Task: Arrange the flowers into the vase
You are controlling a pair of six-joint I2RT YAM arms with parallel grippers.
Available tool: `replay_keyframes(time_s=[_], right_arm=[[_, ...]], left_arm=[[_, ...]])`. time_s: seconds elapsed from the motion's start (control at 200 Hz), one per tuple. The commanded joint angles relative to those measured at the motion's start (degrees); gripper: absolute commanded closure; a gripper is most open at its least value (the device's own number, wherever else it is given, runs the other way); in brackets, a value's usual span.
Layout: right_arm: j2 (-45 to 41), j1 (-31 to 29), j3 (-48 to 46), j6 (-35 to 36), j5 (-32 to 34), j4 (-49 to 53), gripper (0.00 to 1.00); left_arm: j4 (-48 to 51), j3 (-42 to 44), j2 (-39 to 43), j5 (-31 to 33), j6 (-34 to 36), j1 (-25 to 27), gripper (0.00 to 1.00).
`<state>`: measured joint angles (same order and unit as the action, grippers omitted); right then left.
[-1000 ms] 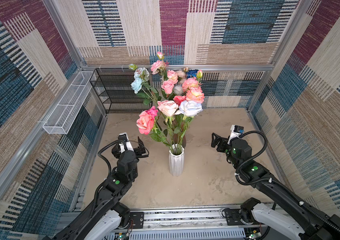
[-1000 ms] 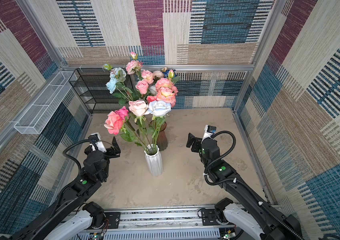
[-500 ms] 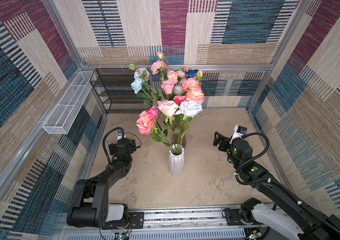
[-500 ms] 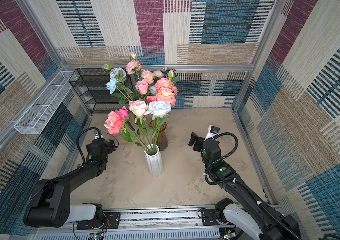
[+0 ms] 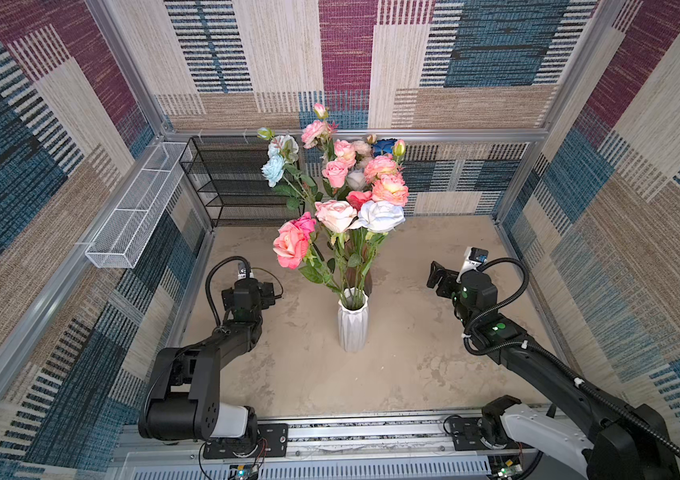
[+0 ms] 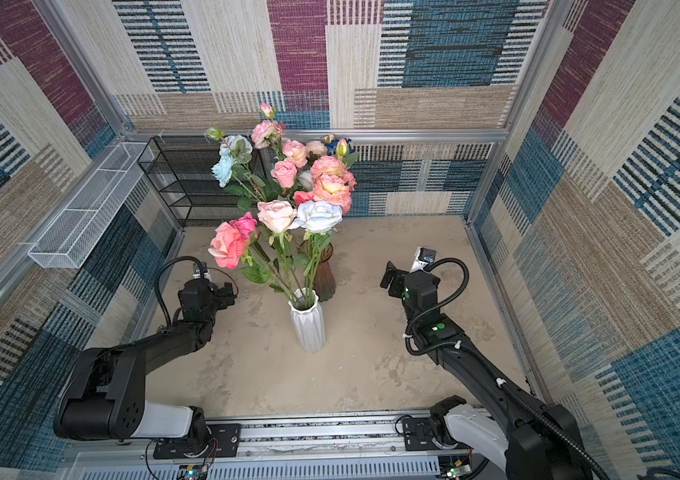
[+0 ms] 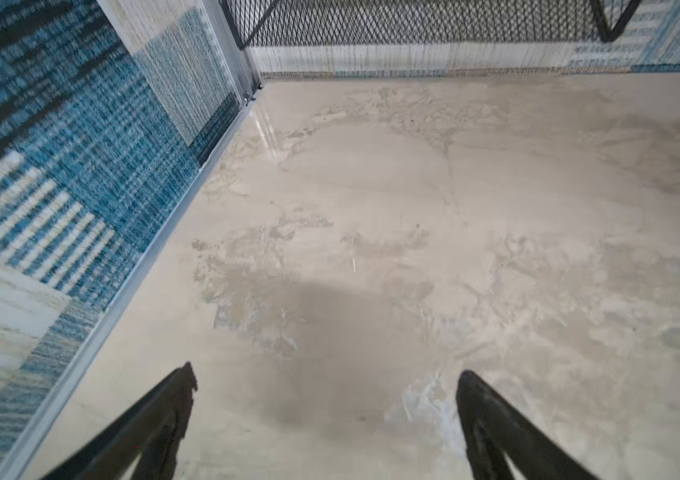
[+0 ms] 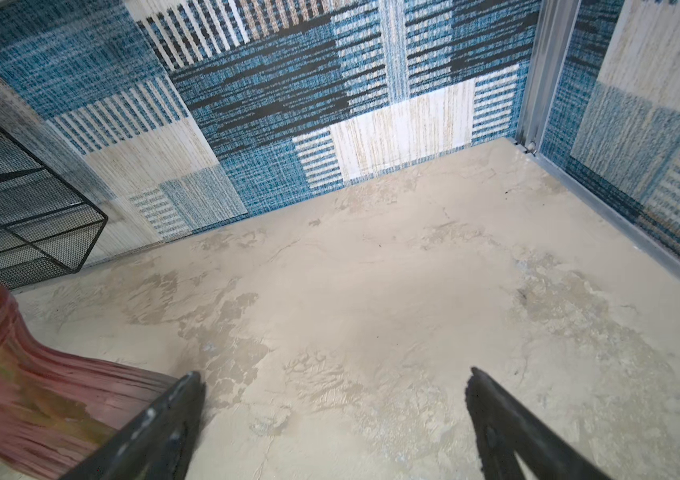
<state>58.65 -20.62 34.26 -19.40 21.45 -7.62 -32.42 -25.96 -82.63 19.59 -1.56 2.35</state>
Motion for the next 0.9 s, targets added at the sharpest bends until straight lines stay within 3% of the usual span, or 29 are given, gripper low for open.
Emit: replay_keyframes(time_s=[0.0, 0.065, 0.13, 0.215, 0.27, 0.451, 0.791, 0.896], right_arm=[[-1.45, 2.96, -2.39, 4.25, -3.71, -11.14, 0.00], [-2.04, 5.98, -4.46, 6.13, -6.47, -16.30, 0.00], [-1.62, 8.25, -8.24, 10.69, -8.11, -25.68, 0.00], [-0.18, 12.31, -10.42, 12.81, -11.16, -31.42, 0.00], [1.82, 15.64, -10.20, 14.50, -14.26, -31.71, 0.00], [10.39, 22.56, -12.93, 18.04, -19.81, -38.10, 0.00], [26.75, 23.40, -17.74, 18.72, -24.80, -56.12, 0.00], [27.90, 23.35, -19.84, 19.68, -27.10, -60.48, 0.00]], left_arm=[[-18.74, 5.24, -2.03, -3.74, 0.10, -0.66, 0.01], [-14.82, 3.66, -3.00, -5.80, -0.27, -1.01, 0.00], [-22.35, 4.97, -6.21, -6.53, 0.36, -1.66, 0.00], [-13.18, 2.17, -4.40, -10.15, -1.48, -3.30, 0.00], [-17.91, 3.14, -5.90, -9.95, -0.75, -3.23, 0.00], [-16.00, 2.61, -5.36, -5.73, -0.80, -2.04, 0.00], [-16.19, 2.66, -5.37, -5.80, -0.81, -2.04, 0.00], [-16.26, 2.67, -5.39, -5.80, -0.81, -2.08, 0.00]])
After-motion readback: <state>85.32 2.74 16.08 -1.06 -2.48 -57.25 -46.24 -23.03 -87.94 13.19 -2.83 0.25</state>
